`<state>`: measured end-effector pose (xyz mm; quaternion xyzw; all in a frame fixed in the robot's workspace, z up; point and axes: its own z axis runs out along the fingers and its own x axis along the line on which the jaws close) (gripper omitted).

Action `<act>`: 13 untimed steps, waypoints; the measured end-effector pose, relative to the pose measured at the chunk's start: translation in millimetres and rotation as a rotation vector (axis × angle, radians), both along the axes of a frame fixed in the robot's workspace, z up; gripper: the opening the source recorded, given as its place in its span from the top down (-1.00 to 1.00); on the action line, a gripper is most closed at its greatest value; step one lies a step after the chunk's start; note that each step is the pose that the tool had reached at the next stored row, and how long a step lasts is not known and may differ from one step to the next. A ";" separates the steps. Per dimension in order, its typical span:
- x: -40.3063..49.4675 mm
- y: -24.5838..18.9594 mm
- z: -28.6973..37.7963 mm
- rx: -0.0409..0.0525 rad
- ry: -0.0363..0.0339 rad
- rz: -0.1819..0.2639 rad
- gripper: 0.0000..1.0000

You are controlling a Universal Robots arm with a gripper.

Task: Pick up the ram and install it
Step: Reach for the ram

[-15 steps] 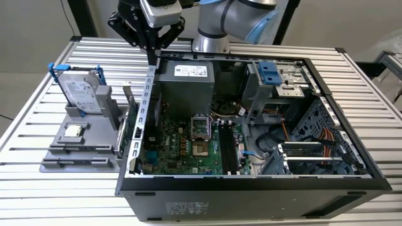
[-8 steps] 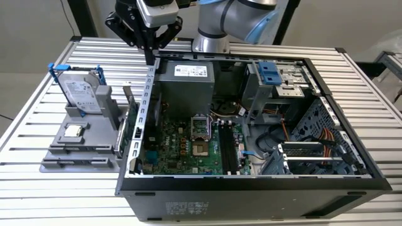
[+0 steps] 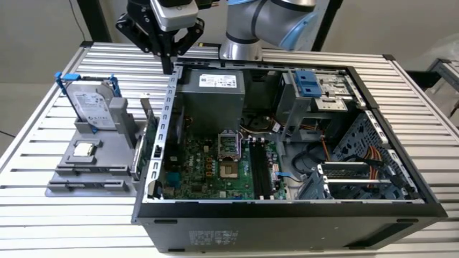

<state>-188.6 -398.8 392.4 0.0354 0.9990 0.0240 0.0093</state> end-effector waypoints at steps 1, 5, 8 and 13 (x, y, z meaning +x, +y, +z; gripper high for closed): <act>-1.5 0.0 -0.1 0.0001 -0.0001 0.000 1.00; -4.1 0.0 0.0 0.0001 0.0000 0.000 1.00; -7.0 0.0 0.0 0.0001 0.0000 0.000 1.00; -12.1 0.0 -0.1 0.0002 -0.0001 0.000 1.00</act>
